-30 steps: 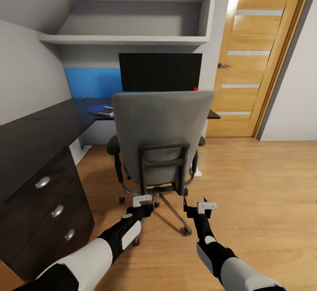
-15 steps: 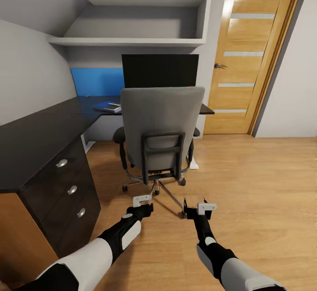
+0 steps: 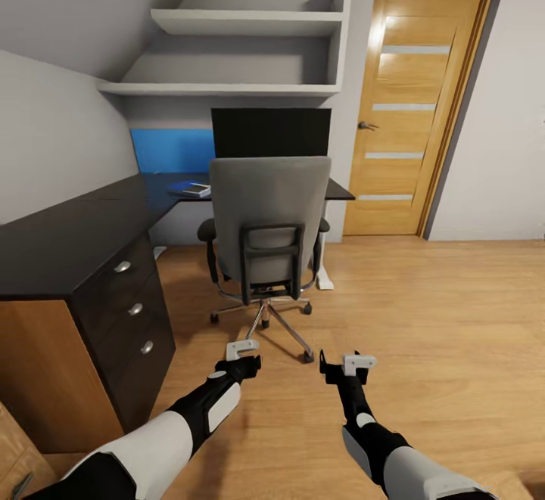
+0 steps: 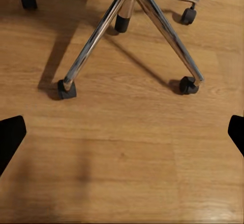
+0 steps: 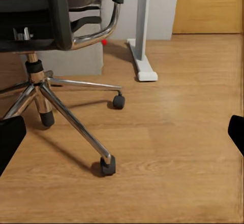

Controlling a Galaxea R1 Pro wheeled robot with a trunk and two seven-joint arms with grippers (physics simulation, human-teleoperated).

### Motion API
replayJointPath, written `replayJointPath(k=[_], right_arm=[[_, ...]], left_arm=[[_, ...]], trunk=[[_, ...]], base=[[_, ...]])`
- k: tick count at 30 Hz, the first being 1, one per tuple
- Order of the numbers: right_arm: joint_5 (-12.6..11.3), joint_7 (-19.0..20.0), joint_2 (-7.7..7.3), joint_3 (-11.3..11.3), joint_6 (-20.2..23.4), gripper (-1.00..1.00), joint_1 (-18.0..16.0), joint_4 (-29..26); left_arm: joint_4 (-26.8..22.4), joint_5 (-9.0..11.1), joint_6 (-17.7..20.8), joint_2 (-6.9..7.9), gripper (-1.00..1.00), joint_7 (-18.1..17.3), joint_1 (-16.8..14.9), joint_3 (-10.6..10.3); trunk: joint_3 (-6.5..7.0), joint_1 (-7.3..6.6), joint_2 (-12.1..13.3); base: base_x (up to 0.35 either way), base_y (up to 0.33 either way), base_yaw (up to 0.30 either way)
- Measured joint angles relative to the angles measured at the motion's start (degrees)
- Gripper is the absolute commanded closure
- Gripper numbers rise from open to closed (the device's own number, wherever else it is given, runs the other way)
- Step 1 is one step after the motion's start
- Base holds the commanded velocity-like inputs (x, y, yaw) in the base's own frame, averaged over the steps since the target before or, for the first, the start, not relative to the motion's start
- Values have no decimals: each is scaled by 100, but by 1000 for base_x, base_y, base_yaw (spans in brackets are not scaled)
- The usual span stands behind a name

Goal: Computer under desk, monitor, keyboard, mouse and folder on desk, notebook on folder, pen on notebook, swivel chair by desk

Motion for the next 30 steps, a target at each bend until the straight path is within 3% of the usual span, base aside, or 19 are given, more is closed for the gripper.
replayJointPath(k=[5, 9, 12, 21, 30], right_arm=[[-25, -6, -250, -21, -128, -100, 1, 644], [-11, -17, -348, -6, -268, -100, 33, 868], [-22, -31, -501, -13, -329, -100, 339, 971], [-17, -39, -644, -5, -310, -100, 602, 1021], [-21, -43, -694, -3, -332, -100, 727, 1062]], left_arm=[[467, 9, 3, 0, -100, 14, 2, 12], [886, 11, 2, 0, -100, 18, 4, 5], [1277, 6, -6, 0, -100, 21, 4, 27], [1564, 9, -13, 1, -100, 24, 63, 43], [1596, 7, -49, 1, -100, 32, 482, 48]], trunk=[[110, -13, 7], [187, -81, 127], [241, -147, 247], [402, -345, 608], [564, -543, 969]], base=[[-29, -8, 0], [-5, -2, 0], [-1, 0, 0], [0, 0, 0], [0, 0, 0]])
